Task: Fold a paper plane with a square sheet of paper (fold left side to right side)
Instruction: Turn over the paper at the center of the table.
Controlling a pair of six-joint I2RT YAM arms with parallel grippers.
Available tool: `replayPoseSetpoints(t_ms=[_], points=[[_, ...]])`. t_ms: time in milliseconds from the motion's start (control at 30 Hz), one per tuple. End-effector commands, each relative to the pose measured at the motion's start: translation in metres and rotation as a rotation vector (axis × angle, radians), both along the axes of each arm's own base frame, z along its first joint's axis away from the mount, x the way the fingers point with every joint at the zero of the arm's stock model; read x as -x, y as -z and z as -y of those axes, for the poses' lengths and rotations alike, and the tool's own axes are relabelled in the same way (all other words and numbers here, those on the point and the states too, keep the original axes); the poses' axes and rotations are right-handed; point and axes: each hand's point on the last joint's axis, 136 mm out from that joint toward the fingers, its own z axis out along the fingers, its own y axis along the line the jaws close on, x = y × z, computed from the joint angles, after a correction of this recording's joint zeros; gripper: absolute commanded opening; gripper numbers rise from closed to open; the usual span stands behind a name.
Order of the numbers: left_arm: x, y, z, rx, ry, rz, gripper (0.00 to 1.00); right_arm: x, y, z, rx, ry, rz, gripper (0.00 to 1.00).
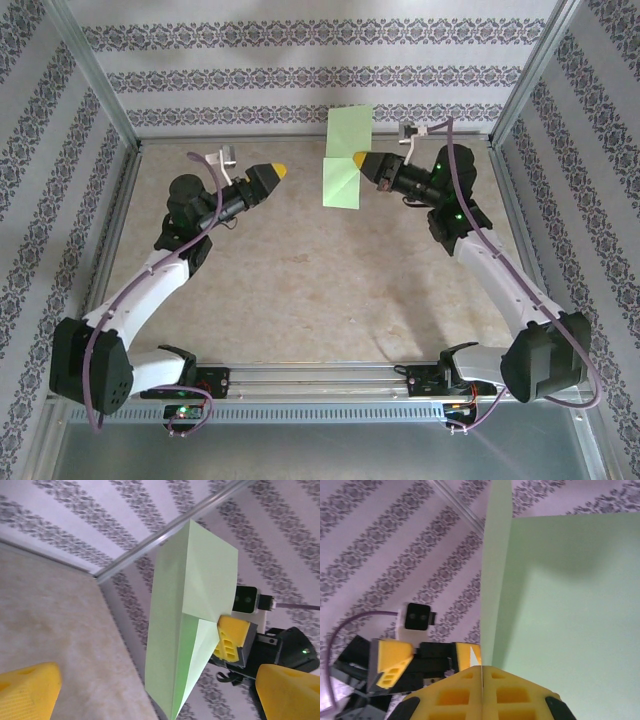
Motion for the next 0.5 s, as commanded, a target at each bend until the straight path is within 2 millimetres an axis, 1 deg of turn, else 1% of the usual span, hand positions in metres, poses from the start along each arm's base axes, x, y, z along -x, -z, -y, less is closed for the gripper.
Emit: replayPoseSetpoints(t_ms=[0,133,300,400,467], points=[[0.019,-0.046,0.021,0.085,0.128,0.112,1.0,0.016,-0.024,-0.014,-0.035,-0.075,0.04,0.0],[0.027,-0.05,0.041,0.077,0.207,0.145,1.0,0.021,-0.029,-0.027,-0.042,-0.101,0.042,0.0],[0.024,-0.045,0.053,0.11,0.243,0.132,0.99,0.024,-0.033,-0.04,-0.048,-0.139,0.043,0.0],[0.025,-0.044,0.061,0.115,0.27,0.128,0.95,0.025,-0.034,-0.045,-0.053,-0.145,0.042,0.0],[0.026,-0.044,0.065,0.11,0.286,0.133,0.9,0.024,-0.032,-0.047,-0.052,-0.147,0.037,0.0]])
